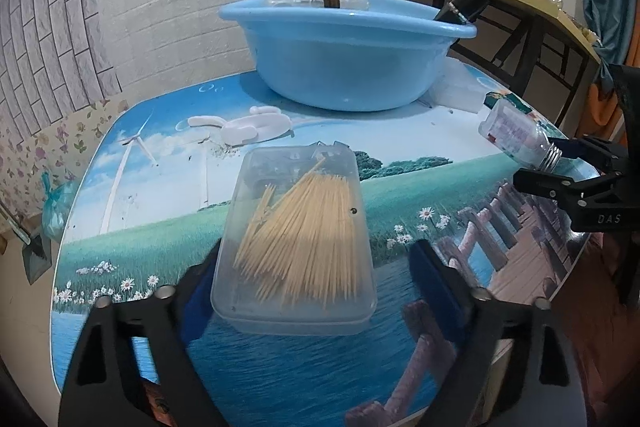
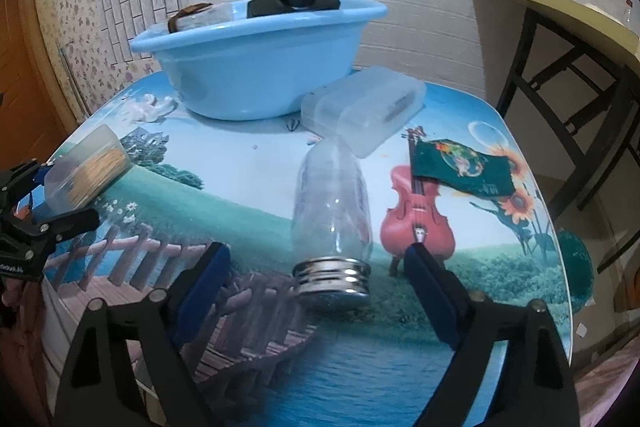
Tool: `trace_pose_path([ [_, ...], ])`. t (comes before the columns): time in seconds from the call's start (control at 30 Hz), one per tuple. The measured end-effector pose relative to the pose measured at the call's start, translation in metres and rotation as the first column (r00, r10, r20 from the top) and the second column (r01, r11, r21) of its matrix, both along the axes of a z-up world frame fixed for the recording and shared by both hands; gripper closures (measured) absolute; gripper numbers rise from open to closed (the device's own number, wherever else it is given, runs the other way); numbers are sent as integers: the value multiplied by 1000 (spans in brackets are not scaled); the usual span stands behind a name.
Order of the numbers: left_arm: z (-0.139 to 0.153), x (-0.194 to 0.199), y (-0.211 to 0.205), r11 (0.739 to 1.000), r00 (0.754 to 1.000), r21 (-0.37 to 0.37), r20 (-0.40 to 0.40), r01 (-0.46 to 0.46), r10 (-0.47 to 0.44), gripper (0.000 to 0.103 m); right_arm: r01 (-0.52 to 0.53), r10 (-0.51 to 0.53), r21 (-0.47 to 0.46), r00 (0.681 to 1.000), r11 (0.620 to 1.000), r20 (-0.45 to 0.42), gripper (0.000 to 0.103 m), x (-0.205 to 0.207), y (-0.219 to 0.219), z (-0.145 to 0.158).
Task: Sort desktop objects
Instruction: 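Lift the toothpick box and glass jar into the basin and release both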
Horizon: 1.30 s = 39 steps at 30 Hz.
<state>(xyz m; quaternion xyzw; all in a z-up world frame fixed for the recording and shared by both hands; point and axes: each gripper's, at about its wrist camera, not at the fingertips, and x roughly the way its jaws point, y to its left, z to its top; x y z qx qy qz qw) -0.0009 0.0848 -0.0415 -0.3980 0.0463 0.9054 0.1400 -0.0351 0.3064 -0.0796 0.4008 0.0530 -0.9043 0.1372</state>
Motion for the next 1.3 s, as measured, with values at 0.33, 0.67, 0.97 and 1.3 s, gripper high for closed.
trace_pose_path([
  [0.33, 6, 2, 1, 1000, 1000, 4, -16, 9, -9, 42, -13, 13, -22, 1000, 1000, -17, 64, 3, 1, 5],
  [0.67, 64, 15, -3, 998, 987, 57, -160, 12, -2, 42, -87, 76, -79, 988, 993, -136, 64, 15, -10, 52],
  [0.97, 105, 3, -4, 997, 969, 73, -246, 4, 14, 42, -74, 49, -127, 981, 989, -190, 64, 4, -5, 87],
  [1.3, 100, -43, 10, 998, 979, 62, -202, -5, 18, 42, -53, 28, -128, 981, 990, -193, 64, -25, 5, 89],
])
